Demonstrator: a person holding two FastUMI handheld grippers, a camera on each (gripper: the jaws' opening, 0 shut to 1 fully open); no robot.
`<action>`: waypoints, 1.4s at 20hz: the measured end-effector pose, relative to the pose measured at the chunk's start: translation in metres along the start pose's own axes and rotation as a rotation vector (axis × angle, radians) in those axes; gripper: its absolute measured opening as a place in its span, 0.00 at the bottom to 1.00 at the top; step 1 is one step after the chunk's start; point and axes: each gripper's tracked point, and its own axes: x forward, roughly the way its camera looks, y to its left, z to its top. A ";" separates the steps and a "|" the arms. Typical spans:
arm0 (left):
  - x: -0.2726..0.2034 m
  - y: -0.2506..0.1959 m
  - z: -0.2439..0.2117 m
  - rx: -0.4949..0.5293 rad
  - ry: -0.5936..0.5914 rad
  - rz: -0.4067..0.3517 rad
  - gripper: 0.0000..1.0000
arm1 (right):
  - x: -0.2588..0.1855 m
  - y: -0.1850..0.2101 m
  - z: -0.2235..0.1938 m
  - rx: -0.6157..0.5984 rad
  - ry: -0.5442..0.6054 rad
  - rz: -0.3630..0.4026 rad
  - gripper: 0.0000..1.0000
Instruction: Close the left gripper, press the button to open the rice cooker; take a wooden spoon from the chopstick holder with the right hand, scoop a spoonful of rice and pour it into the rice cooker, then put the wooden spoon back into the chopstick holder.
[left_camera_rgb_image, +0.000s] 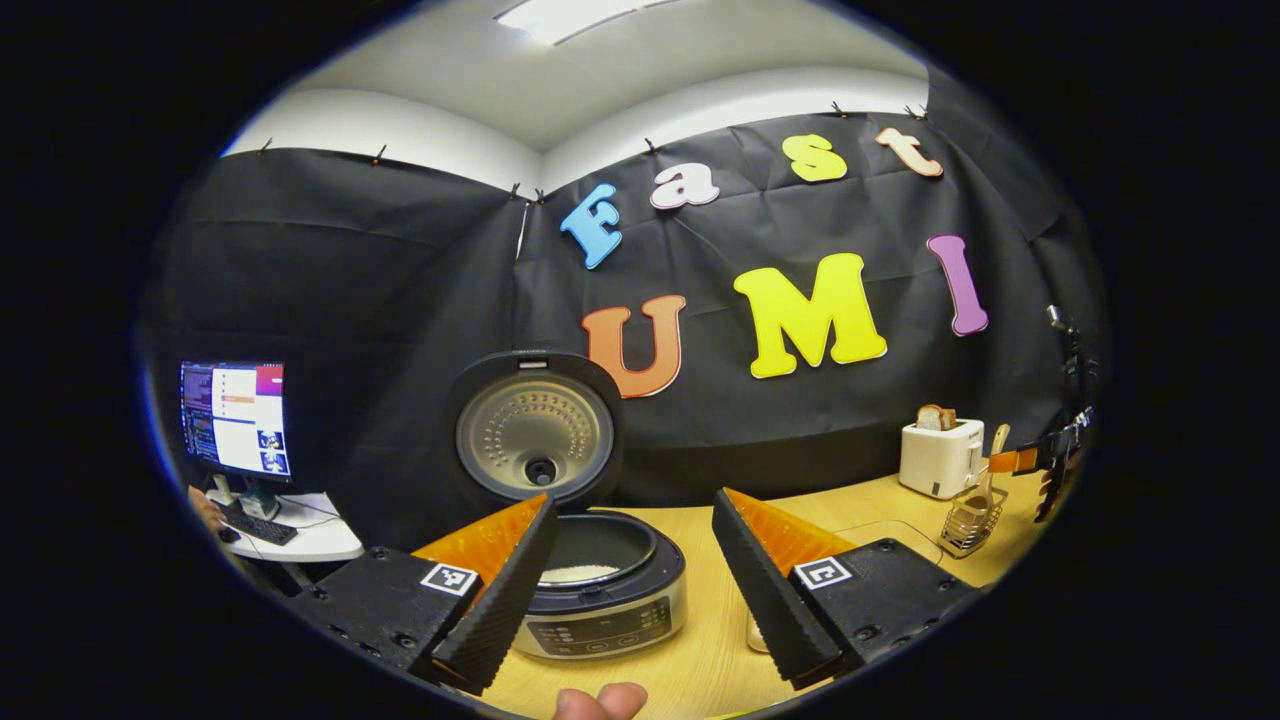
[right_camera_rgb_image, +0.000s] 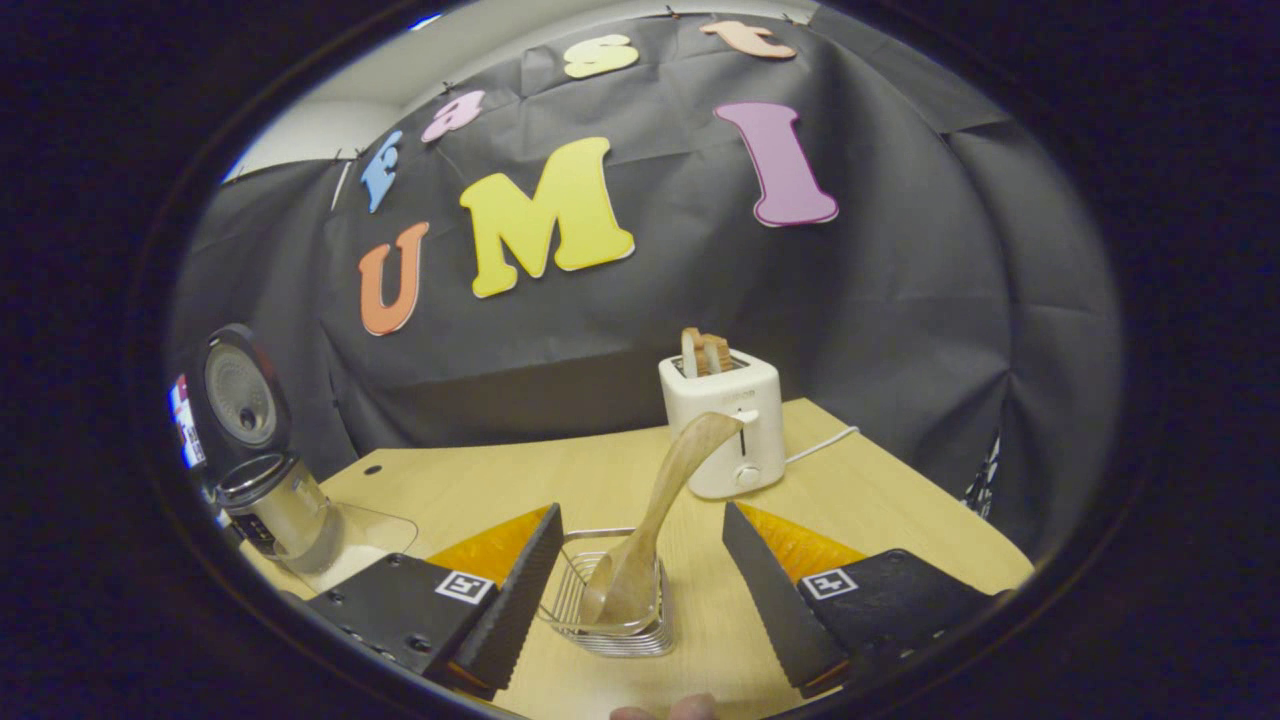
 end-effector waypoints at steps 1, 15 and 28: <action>0.000 -0.002 -0.002 -0.015 0.001 -0.007 0.99 | 0.006 -0.002 -0.001 0.006 0.006 -0.004 0.92; 0.007 -0.004 -0.027 -0.020 0.073 -0.019 0.99 | 0.071 0.000 -0.013 0.112 0.114 0.055 0.29; 0.000 0.002 -0.019 -0.035 0.085 -0.029 0.99 | 0.034 0.019 0.051 0.042 -0.059 0.026 0.02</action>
